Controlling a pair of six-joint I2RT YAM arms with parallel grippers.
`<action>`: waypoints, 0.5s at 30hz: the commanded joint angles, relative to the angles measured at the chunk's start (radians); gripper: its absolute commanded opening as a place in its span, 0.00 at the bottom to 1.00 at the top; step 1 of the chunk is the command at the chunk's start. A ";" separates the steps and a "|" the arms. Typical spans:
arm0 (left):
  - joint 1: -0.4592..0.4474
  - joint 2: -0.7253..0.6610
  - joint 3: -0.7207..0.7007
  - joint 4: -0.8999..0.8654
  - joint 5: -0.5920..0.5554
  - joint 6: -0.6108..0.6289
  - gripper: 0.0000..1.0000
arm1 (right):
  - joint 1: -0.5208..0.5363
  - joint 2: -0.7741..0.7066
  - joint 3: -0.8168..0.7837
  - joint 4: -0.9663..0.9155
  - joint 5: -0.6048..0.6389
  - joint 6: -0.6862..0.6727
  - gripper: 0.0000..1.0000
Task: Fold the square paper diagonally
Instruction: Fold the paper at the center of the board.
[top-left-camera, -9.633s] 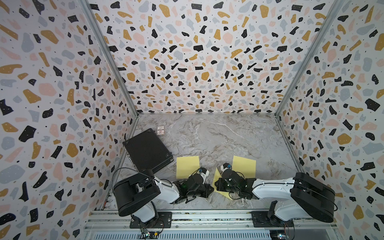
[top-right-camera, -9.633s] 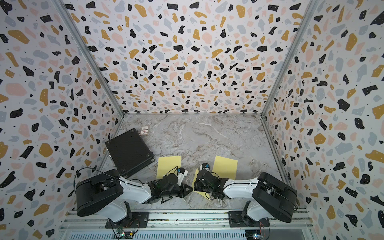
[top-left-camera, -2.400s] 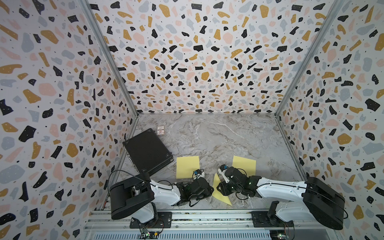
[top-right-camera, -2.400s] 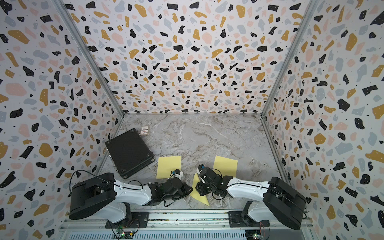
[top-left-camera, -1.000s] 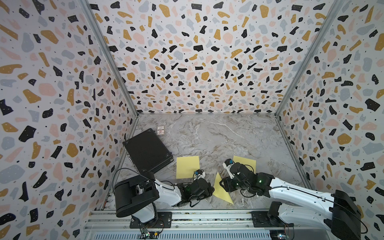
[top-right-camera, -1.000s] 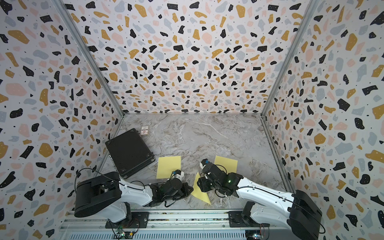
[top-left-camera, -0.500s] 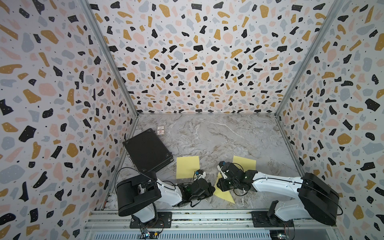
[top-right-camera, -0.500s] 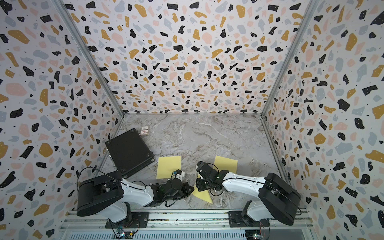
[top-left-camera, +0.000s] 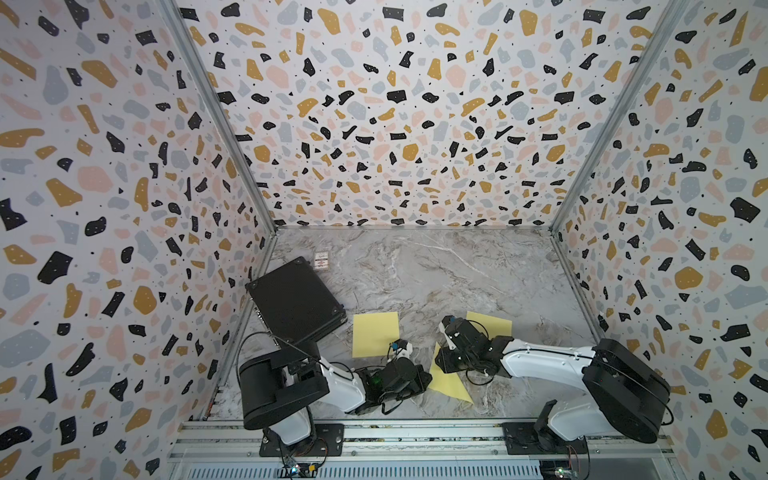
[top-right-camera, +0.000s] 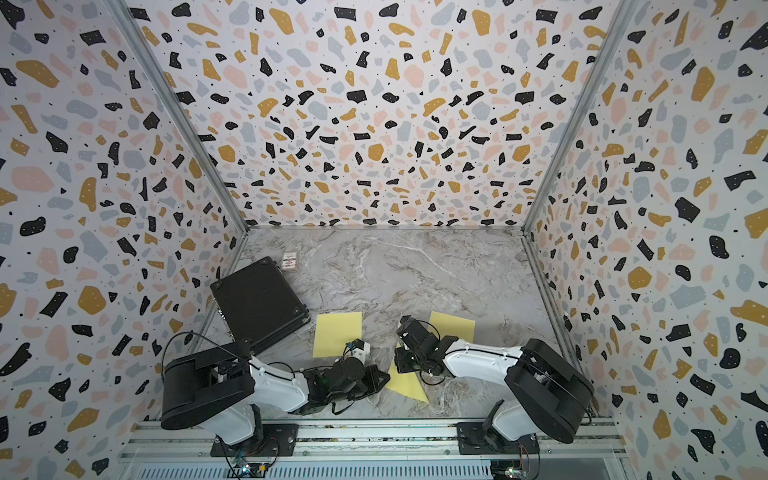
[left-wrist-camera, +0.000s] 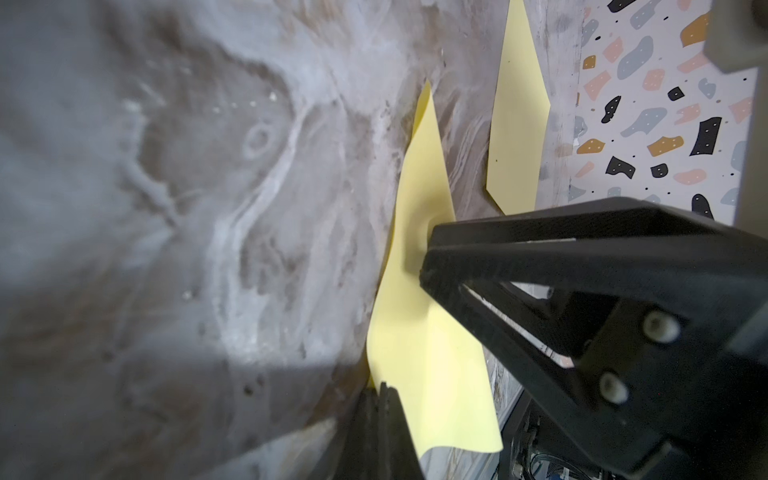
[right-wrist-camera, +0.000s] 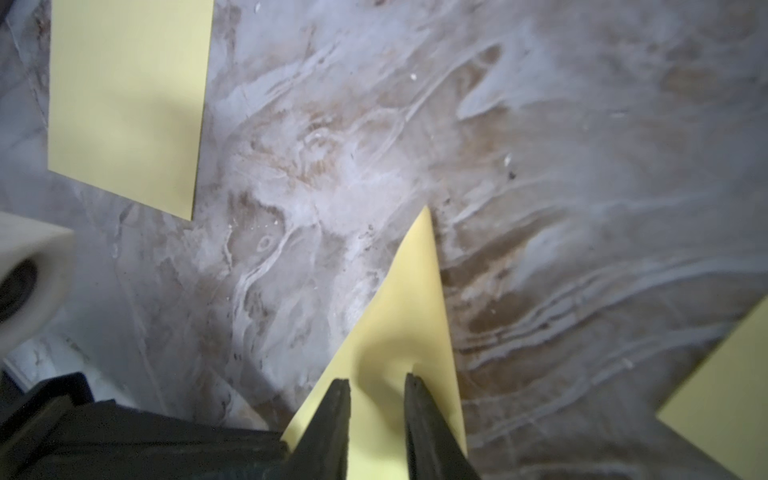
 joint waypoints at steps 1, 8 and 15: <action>-0.012 0.066 -0.065 -0.273 0.000 0.009 0.00 | -0.034 0.043 0.002 -0.059 0.070 -0.012 0.29; -0.015 0.073 -0.059 -0.289 -0.008 0.013 0.00 | -0.090 0.113 0.070 -0.089 0.070 -0.080 0.28; -0.016 0.086 -0.054 -0.287 -0.013 0.014 0.00 | -0.132 0.103 0.129 -0.151 0.033 -0.125 0.28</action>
